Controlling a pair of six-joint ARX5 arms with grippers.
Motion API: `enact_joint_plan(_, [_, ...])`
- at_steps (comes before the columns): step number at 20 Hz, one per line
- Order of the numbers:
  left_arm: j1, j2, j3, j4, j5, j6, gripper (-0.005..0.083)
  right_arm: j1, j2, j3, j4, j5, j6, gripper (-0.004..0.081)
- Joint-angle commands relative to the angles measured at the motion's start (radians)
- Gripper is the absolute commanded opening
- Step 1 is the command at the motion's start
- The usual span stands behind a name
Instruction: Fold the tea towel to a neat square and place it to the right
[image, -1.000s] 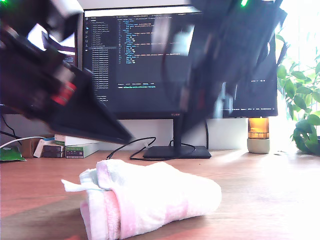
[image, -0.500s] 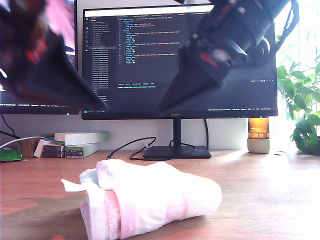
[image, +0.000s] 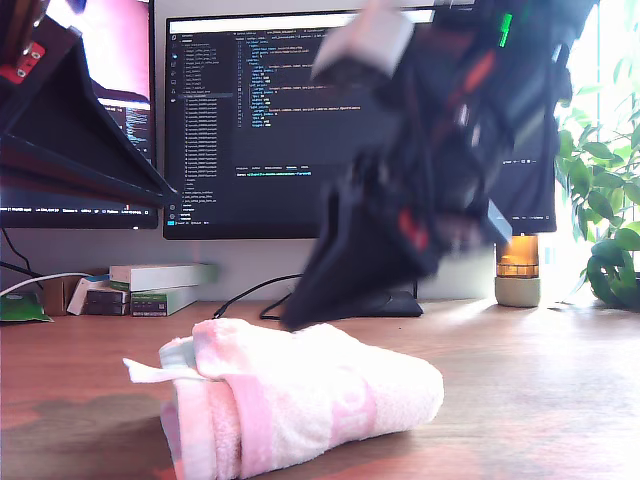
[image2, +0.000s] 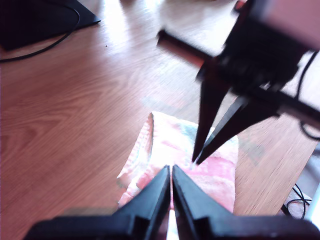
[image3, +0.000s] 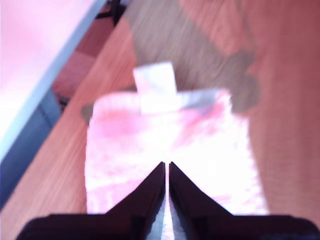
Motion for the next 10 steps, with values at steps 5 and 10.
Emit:
enact_joint_plan(5, [-0.003,-0.004,-0.003,0.002,-0.001,-0.007,-0.002,-0.021,0.114,-0.011,0.05,-0.008,-0.008,-0.001])
enact_joint_plan(10, [-0.003,-0.004,-0.003,-0.016,-0.001,-0.008,-0.002,-0.031,0.203,-0.011,0.067,0.051,0.062,-0.0011])
